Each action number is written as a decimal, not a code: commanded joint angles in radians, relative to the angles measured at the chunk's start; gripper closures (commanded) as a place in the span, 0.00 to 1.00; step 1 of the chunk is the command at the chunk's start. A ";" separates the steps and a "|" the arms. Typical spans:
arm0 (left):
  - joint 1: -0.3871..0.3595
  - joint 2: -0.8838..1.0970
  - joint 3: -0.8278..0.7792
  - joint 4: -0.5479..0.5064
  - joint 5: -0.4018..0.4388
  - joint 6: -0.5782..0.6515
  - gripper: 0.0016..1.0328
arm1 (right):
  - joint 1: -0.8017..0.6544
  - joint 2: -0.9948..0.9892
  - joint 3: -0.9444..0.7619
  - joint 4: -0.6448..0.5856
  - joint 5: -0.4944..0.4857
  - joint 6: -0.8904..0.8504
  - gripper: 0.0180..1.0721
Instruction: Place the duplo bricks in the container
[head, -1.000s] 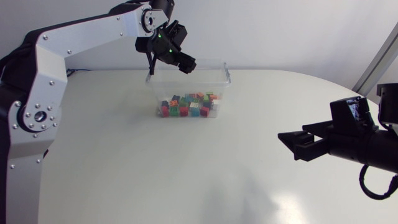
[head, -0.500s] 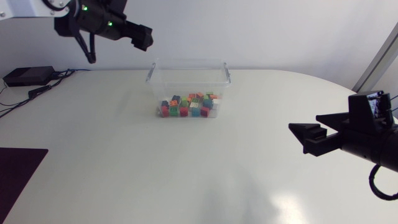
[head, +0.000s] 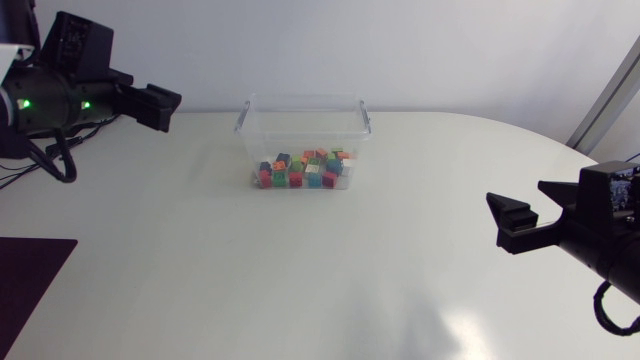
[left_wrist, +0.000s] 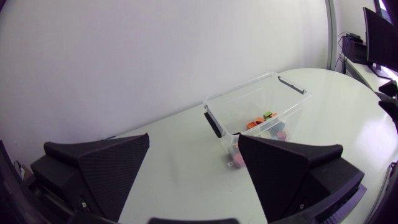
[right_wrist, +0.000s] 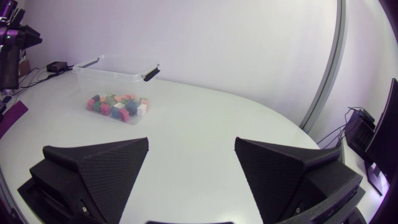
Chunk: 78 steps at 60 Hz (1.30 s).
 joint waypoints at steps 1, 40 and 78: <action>0.023 -0.079 -0.098 0.044 0.000 0.022 0.04 | -0.008 -0.034 -0.036 0.021 0.020 -0.033 0.05; 0.181 -0.484 -0.537 0.164 0.075 0.001 0.04 | -0.076 -0.313 -0.186 0.056 0.039 -0.085 0.05; 0.214 -0.798 -0.792 0.212 0.068 -0.142 0.04 | -0.095 -0.426 -0.291 0.090 0.041 -0.030 0.05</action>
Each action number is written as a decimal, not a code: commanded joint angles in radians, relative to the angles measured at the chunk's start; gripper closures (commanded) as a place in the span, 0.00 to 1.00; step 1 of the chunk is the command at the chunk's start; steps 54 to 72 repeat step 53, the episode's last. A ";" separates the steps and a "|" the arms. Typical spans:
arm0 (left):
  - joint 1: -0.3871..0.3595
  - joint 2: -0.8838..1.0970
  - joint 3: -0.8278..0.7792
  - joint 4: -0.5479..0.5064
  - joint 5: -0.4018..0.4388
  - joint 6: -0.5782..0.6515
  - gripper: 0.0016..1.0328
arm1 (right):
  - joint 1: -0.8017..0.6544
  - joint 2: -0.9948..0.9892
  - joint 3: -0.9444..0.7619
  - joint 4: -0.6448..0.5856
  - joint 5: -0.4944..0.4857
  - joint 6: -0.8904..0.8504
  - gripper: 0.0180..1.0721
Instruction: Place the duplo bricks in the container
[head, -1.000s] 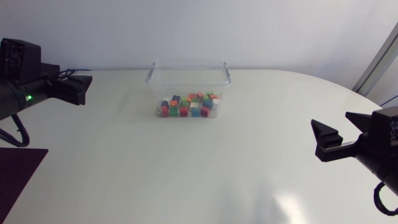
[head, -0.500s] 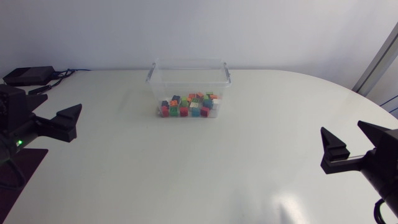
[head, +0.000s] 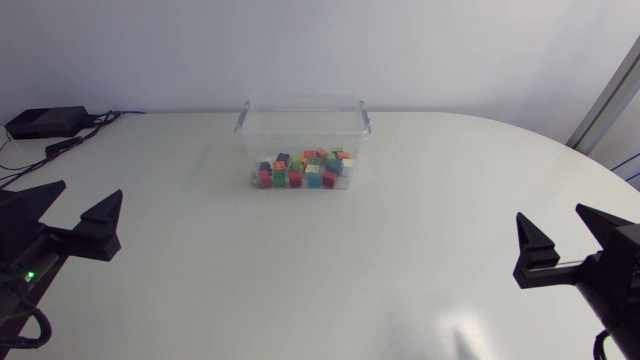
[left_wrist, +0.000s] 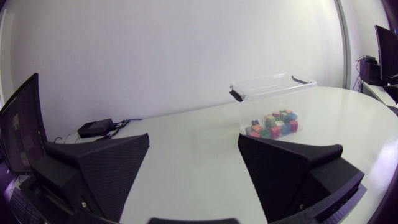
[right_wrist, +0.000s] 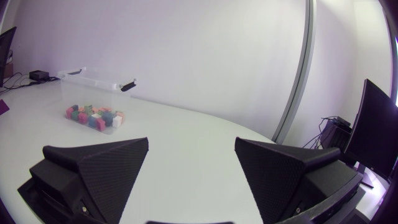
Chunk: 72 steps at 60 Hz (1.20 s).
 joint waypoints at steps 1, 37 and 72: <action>-0.014 -0.047 -0.044 0.001 -0.012 -0.045 0.04 | 0.001 -0.021 -0.038 0.022 -0.003 0.037 0.05; -0.097 -0.385 -0.246 -0.048 -0.090 -0.201 0.04 | 0.019 -0.149 -0.158 0.082 -0.023 0.196 0.05; -0.102 -0.405 -0.258 -0.051 -0.095 -0.210 0.04 | 0.020 -0.157 -0.165 0.086 -0.024 0.206 0.05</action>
